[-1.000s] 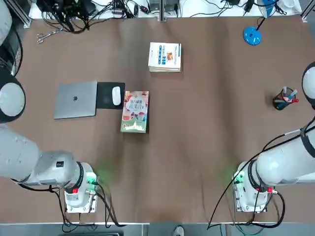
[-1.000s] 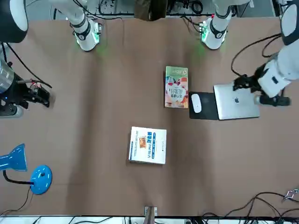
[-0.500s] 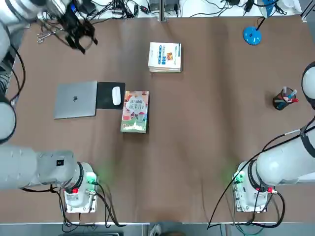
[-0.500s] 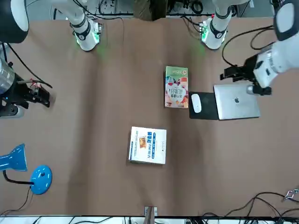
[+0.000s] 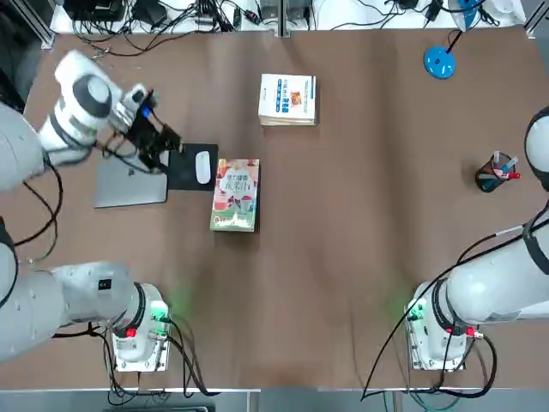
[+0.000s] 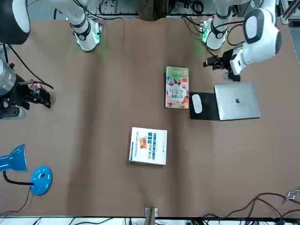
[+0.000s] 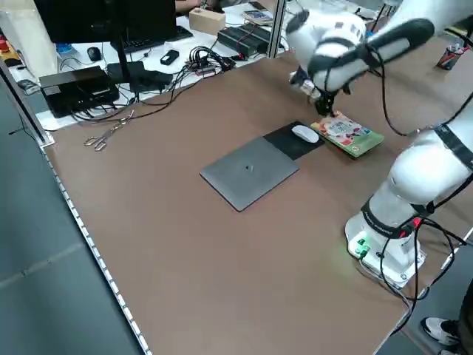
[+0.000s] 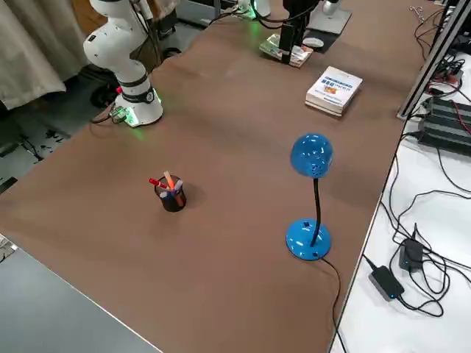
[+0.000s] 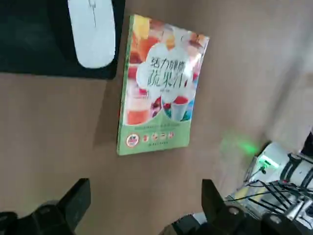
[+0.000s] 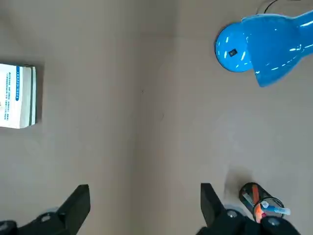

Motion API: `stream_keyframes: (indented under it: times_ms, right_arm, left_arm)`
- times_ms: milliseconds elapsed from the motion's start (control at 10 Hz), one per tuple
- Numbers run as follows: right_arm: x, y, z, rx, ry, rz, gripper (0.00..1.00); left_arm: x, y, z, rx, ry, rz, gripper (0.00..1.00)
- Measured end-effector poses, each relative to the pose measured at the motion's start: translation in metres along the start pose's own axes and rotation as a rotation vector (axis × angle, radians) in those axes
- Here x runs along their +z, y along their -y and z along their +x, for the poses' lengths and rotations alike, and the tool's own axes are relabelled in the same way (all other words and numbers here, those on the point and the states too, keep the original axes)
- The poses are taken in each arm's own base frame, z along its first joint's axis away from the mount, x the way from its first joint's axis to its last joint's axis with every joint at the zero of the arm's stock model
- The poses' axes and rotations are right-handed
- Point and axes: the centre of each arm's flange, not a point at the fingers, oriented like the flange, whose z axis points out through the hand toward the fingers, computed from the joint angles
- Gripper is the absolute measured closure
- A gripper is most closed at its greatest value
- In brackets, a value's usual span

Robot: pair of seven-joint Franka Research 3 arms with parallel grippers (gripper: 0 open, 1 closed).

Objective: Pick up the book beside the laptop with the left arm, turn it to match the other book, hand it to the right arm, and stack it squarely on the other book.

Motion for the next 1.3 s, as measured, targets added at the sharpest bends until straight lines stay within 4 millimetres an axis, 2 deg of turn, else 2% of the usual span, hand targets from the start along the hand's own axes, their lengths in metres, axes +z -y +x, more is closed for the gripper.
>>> stream_keyframes:
  times_ms: [200,400,500,700,800,1000,1300]
  right_arm:
    - [0.0,0.002,0.0,-0.003,0.002,0.0,0.0]
    - [0.0,0.005,0.0,-0.008,0.003,0.0,0.0]
    - [0.001,0.005,0.0,-0.008,0.003,0.0,0.0]
    - [0.001,0.004,0.0,-0.007,0.002,0.0,0.0]
    - [0.0,0.004,0.0,-0.007,0.001,0.0,0.0]
    - [0.0,0.004,0.0,-0.007,0.001,0.0,0.0]
    - [0.0,0.005,0.0,-0.008,0.001,0.0,0.0]
  left_arm:
    - [0.034,0.031,-0.009,0.019,0.0,-0.069,0.02]
    - [0.074,0.055,0.0,0.034,0.012,-0.108,0.04]
    - [0.102,0.059,0.005,0.034,-0.014,-0.118,0.03]
    - [0.158,0.059,0.002,0.057,-0.007,-0.118,0.01]
    - [0.17,0.066,0.002,0.06,0.011,-0.122,0.01]
    - [0.179,0.076,0.005,0.051,0.026,-0.135,0.02]
    - [0.187,0.076,0.007,0.045,0.018,-0.164,0.03]
